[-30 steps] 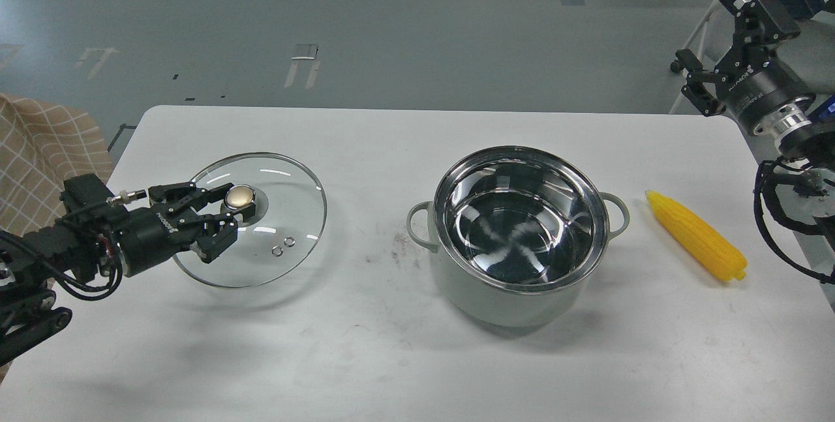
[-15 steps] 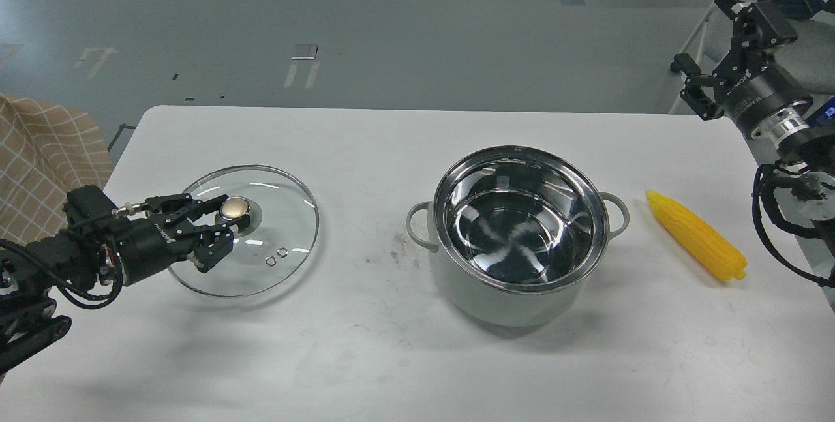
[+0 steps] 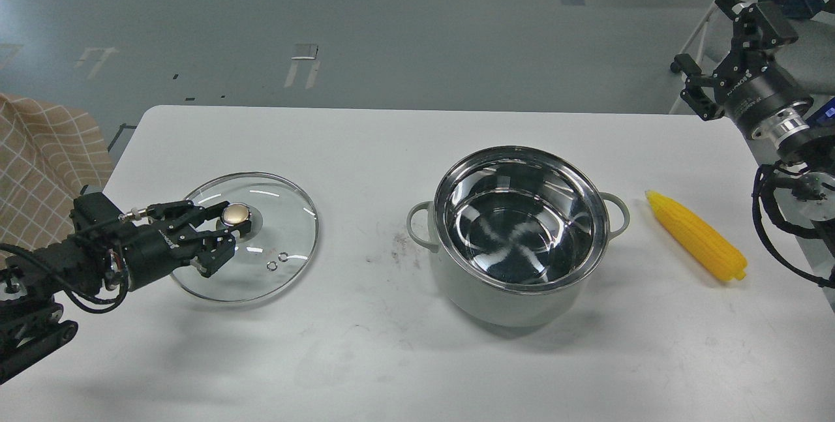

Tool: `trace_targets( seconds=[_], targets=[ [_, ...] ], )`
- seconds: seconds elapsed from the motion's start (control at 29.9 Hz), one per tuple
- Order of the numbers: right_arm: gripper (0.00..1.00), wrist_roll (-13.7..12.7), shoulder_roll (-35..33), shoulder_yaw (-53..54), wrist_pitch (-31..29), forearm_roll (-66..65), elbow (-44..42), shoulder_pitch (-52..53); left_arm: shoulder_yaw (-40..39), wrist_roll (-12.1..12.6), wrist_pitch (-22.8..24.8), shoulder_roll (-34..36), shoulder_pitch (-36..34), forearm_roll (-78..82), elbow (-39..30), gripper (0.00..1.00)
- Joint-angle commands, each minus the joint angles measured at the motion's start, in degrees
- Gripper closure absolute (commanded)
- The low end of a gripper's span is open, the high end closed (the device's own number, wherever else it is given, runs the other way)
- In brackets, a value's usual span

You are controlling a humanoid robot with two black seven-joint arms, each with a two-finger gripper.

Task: Open pot and put corn in
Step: 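Lower the glass lid onto the table beside the pot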

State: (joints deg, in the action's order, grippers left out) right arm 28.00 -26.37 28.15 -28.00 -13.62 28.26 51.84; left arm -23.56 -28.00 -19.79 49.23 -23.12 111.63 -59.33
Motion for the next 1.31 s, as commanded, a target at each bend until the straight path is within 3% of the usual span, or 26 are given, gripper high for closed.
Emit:
trace_targets(
  seconds=[0.0,0.3,0.4,0.5,0.84,0.94,1.17,1.27],
  targets=[
    [0.00,0.00,0.00,-0.03,0.00,0.00,-0.05,-0.07,-0.08,0.00,0.01,-0.09,0.09,-0.01,0.62,0.54],
    [0.00,0.00,0.00,-0.03,0.00,0.00,-0.05,-0.07,0.09,0.00,0.01,-1.24,0.53,-0.01,1.24,0.52],
    [0.00,0.00,0.00,-0.03,0.00,0.00,-0.05,-0.07,0.00,0.00,0.01,-1.24,0.53,-0.01,1.24,0.37],
    [0.00,0.00,0.00,-0.03,0.00,0.00,-0.05,-0.07,-0.08,0.00,0.01,-1.24,0.53,-0.01,1.24,0.29],
    [0.00,0.00,0.00,0.06,0.00,0.00,-0.05,-0.25,-0.35,0.00,0.01,-1.24,0.53,-0.18,1.24,0.05],
    [0.00,0.00,0.00,0.06,0.00,0.00,-0.05,-0.34,-0.17,0.00,0.01,-1.24,0.53,-0.18,1.24,0.03],
    [0.00,0.00,0.09,0.06,0.00,0.00,0.04,-0.34,-0.08,0.00,0.01,-1.32,0.53,-0.18,1.24,0.09],
    [0.00,0.00,0.09,0.06,0.00,0.00,0.04,-0.34,-0.08,0.00,0.01,-1.32,0.53,-0.10,1.24,0.33]
  ],
)
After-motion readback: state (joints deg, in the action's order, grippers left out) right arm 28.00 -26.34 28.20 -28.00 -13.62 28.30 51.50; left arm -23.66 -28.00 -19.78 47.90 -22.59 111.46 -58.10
